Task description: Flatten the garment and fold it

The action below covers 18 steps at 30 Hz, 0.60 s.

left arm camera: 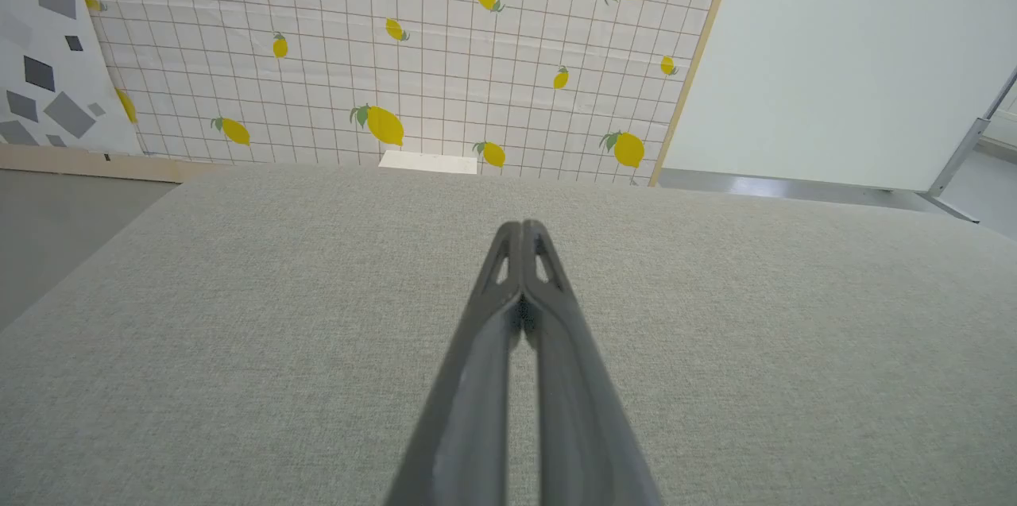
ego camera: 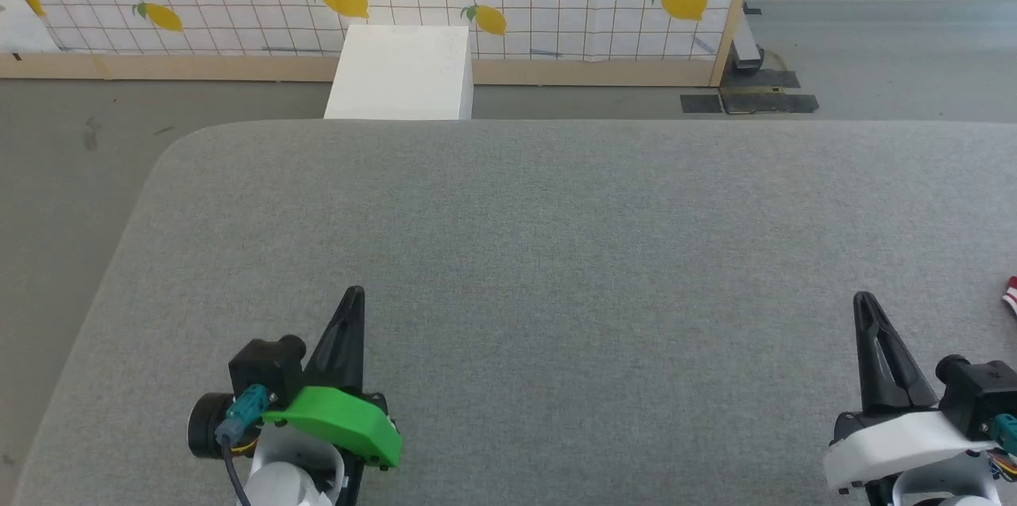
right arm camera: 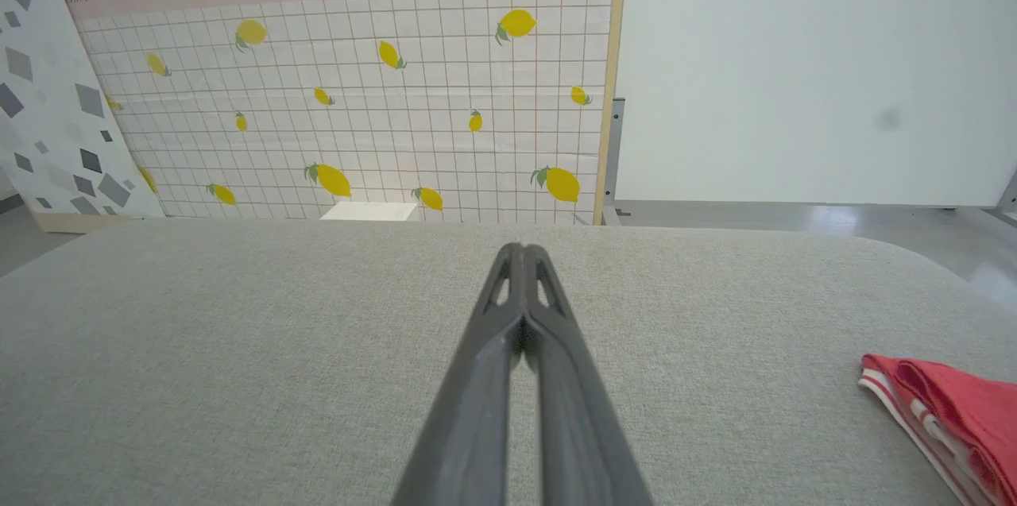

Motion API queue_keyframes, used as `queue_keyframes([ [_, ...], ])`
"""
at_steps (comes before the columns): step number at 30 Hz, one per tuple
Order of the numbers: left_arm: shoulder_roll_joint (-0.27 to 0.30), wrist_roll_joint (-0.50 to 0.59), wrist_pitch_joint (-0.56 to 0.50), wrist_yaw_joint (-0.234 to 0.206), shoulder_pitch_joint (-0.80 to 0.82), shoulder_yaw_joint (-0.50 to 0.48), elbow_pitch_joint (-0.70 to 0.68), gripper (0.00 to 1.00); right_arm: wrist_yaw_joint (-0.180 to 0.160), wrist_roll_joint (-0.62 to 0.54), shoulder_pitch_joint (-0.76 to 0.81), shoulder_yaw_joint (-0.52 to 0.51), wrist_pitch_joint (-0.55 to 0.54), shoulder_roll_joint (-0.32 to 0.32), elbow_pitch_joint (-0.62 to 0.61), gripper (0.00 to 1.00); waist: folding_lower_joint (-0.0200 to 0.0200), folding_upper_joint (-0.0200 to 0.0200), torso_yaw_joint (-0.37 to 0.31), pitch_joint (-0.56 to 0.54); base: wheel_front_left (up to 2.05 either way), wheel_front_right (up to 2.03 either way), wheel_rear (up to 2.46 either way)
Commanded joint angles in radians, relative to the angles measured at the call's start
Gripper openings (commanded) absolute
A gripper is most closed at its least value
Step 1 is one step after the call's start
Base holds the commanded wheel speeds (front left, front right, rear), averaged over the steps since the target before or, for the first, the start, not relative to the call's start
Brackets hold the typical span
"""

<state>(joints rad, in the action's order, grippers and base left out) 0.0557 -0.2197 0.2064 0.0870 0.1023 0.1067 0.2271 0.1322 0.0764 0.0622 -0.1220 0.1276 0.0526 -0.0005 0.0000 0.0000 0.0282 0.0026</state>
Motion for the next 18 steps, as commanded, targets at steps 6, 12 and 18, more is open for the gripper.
queue_keyframes([
  [6,-0.001,0.022,-0.016,-0.010,-0.021,-0.011,-0.021,0.00,0.000,-0.010,-0.015,0.012,-0.011,-0.001,0.000,0.00,0.0000,0.0000,-0.002,0.000,0.00,0.00,0.00],
  [12,-0.002,0.034,-0.028,-0.015,-0.026,-0.017,-0.034,0.00,0.000,-0.014,-0.018,0.019,-0.018,-0.001,0.000,0.00,0.0000,0.0000,-0.003,0.000,0.00,0.00,0.00],
  [18,-0.002,0.047,-0.040,-0.020,-0.032,-0.023,-0.047,0.00,-0.001,-0.019,-0.021,0.026,-0.025,-0.001,0.000,0.00,0.0000,0.0000,-0.005,0.000,0.00,0.00,0.00],
])
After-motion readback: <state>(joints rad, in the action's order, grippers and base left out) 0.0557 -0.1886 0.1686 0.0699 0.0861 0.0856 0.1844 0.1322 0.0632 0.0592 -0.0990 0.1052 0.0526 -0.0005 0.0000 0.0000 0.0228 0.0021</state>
